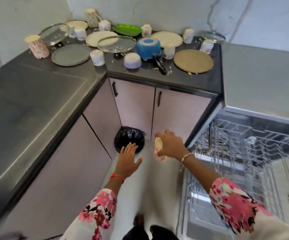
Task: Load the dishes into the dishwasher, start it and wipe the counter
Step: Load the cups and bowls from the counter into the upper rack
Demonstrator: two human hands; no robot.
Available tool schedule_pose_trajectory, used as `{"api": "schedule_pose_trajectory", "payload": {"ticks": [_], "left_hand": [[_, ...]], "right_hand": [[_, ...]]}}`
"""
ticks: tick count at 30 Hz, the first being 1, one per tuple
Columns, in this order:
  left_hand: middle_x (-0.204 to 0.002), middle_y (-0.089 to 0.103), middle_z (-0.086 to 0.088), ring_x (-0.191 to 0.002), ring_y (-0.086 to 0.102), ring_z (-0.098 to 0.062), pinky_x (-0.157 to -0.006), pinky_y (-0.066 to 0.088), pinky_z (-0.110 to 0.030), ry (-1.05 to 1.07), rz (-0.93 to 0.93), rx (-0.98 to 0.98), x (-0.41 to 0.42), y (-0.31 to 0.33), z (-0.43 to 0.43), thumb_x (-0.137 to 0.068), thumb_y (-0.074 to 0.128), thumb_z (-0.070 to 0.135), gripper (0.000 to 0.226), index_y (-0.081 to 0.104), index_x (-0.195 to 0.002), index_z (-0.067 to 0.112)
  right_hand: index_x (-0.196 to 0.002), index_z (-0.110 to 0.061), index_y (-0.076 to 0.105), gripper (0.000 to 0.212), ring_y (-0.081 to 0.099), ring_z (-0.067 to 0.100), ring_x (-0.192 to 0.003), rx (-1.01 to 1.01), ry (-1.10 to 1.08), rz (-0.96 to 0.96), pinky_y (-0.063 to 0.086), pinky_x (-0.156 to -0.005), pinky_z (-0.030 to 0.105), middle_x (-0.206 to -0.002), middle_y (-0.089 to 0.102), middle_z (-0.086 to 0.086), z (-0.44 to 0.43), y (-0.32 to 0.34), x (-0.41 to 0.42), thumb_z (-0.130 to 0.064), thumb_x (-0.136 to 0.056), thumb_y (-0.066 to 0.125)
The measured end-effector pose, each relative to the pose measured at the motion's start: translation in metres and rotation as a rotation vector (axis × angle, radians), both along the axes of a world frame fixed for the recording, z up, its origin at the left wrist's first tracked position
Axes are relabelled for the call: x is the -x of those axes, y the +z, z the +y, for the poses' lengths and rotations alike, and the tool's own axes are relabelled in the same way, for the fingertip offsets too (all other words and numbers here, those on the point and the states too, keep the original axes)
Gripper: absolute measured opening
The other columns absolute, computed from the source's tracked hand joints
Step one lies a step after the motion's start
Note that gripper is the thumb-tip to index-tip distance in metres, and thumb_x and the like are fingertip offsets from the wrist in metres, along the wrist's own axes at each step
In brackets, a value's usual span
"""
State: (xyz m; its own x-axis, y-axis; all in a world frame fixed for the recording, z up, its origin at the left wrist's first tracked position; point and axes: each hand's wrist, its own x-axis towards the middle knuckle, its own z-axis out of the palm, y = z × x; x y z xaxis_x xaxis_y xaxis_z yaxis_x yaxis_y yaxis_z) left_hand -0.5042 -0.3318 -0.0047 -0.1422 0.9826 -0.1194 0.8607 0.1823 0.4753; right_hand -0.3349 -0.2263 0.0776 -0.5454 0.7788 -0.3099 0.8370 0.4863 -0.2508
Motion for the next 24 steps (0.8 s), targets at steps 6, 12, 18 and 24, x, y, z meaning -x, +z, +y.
{"api": "schedule_pose_trajectory", "payload": {"ticks": [6, 12, 18, 24], "left_hand": [[-0.129, 0.055, -0.014, -0.127, 0.047, -0.031, -0.106, 0.033, -0.047, -0.092, -0.026, 0.056, -0.092, -0.027, -0.047, -0.079, 0.034, 0.050, 0.065, 0.056, -0.120, 0.005], [-0.109, 0.066, -0.012, -0.112, 0.049, -0.021, -0.090, 0.050, -0.041, -0.199, -0.036, -0.025, -0.217, -0.040, -0.076, -0.079, 0.042, 0.040, 0.047, 0.061, -0.106, 0.006], [-0.120, 0.060, -0.017, -0.121, 0.046, -0.025, -0.104, 0.029, -0.027, -0.183, -0.171, -0.003, -0.321, -0.023, -0.065, -0.082, 0.036, 0.044, 0.059, 0.060, -0.114, 0.001], [-0.145, 0.038, -0.015, -0.135, 0.034, -0.026, -0.111, 0.023, -0.025, -0.156, -0.209, 0.067, -0.365, -0.011, -0.033, -0.089, 0.055, 0.013, 0.052, 0.037, -0.136, 0.001]], "right_hand": [[-0.130, -0.029, 0.042, 0.073, 0.044, 0.028, -0.119, 0.074, -0.066, -0.006, 0.044, -0.088, 0.038, -0.125, 0.045, 0.007, -0.069, -0.027, -0.102, -0.034, -0.065, 0.076], [-0.133, -0.030, 0.042, 0.074, 0.045, 0.028, -0.120, 0.066, -0.097, 0.000, 0.046, -0.088, 0.036, -0.128, 0.045, 0.008, -0.114, -0.036, -0.225, -0.035, -0.067, 0.076], [-0.135, -0.029, 0.039, 0.075, 0.044, 0.026, -0.122, 0.017, -0.138, 0.023, 0.048, -0.086, 0.037, -0.133, 0.041, 0.005, -0.122, -0.030, -0.330, -0.036, -0.069, 0.075], [-0.136, -0.019, 0.037, 0.084, 0.045, 0.025, -0.121, 0.014, -0.190, 0.026, 0.048, -0.089, 0.038, -0.133, 0.043, 0.008, -0.087, -0.031, -0.390, -0.034, -0.066, 0.080]]}}
